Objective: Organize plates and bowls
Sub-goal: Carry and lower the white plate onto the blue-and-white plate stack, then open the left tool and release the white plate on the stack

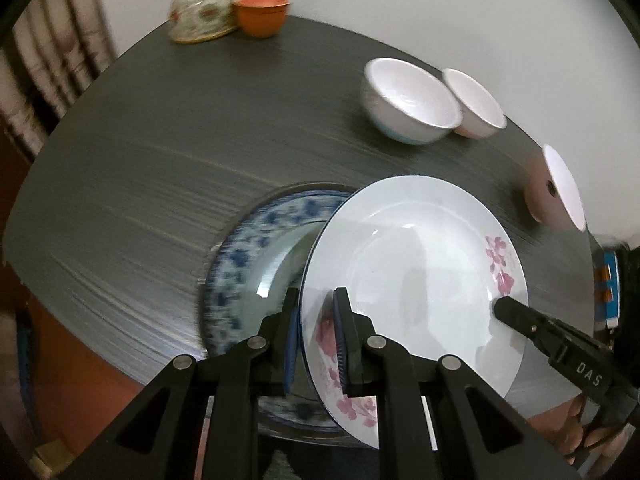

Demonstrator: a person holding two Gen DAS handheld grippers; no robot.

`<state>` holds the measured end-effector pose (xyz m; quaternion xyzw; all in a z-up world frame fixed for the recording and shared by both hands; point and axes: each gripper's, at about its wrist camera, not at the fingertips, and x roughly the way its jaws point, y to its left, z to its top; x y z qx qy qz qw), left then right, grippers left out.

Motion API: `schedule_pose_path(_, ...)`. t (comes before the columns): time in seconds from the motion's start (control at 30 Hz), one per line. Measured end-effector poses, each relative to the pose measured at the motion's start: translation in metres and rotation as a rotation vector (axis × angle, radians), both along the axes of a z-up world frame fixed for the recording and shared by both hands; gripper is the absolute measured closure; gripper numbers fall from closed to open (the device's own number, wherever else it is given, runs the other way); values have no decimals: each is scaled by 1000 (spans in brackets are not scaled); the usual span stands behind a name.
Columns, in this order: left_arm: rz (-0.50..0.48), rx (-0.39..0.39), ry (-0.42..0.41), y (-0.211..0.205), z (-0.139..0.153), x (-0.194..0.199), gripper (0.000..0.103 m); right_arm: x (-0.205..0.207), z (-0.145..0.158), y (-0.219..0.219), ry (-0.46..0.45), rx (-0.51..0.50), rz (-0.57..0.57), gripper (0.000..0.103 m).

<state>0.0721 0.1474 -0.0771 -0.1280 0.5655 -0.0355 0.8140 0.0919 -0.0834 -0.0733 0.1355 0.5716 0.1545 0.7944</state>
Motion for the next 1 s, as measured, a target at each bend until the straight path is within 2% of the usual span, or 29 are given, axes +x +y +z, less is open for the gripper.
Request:
schedule_pose_path(0.3, 72, -25, 33, 41, -23, 1, 90, 3, -20, 26, 48, -5, 22, 93)
schedule_pose_path(0.53, 79, -27, 43, 42, -35, 2, 90, 1, -28, 28, 65, -18, 18, 93)
schedule_pose_path(1.0, 78, -38, 13, 41, -35, 1, 88, 7, -31, 46, 68, -46, -2, 90)
